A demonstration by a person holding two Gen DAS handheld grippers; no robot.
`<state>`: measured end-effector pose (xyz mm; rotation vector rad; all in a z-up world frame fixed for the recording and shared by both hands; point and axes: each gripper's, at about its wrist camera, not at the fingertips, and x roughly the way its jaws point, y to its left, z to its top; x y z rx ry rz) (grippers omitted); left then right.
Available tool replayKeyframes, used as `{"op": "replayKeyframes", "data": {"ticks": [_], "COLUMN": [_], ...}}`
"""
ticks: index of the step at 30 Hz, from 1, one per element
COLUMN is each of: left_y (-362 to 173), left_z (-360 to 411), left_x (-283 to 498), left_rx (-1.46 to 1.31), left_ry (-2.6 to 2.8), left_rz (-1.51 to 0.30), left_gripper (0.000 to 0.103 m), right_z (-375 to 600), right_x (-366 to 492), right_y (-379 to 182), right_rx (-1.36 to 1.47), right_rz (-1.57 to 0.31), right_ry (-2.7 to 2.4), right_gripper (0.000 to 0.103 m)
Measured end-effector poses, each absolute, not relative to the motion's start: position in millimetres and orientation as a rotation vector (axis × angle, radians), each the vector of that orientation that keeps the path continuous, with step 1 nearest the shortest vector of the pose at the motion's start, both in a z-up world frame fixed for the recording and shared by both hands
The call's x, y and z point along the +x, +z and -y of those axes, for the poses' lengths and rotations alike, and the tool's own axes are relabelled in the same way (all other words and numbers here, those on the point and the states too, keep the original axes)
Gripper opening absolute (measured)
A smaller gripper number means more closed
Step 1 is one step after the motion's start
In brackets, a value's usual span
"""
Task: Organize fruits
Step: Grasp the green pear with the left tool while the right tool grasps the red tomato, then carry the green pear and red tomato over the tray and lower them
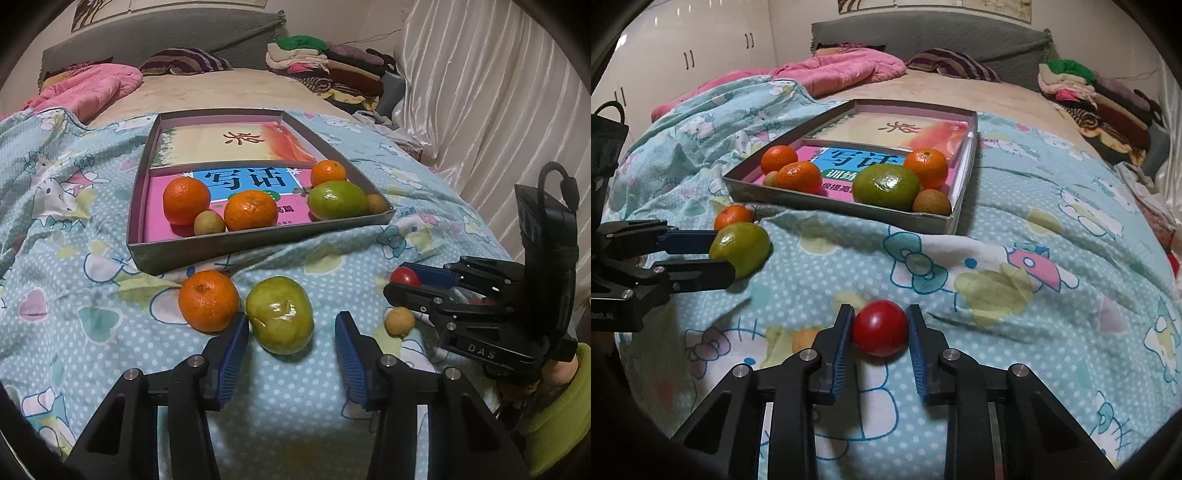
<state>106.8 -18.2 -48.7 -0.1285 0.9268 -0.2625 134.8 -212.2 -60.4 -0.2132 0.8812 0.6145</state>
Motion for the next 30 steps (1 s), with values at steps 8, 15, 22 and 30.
{"op": "replayKeyframes", "data": {"ticks": [8, 15, 22, 30], "left_y": [-51.7, -57.9, -55.0, -27.5], "left_z": [23.4, 28.8, 27.4, 6.9], "left_x": [118.4, 127.9, 127.5, 120.7], "left_rx": [-0.11, -0.073, -0.08, -0.16], "left_ry": [-0.245, -0.212, -0.24, -0.266], "left_rz": [-0.935, -0.949, -0.951, -0.899], "left_gripper": [0.047, 0.039, 0.039, 0.038], "right_z": [221.7, 224.4, 226.6, 228.1], "right_x": [134.7, 129.1, 127.0, 125.1], "right_y": [-57.6, -53.6, -46.6, -34.8], "right_rx": [-0.139, -0.103, -0.069, -0.038], "right_rz": [-0.874, -0.857, -0.837, -0.799], "right_ry": [0.614, 0.62, 0.632, 0.642], "right_gripper": [0.029, 0.029, 0.028, 0.028]}}
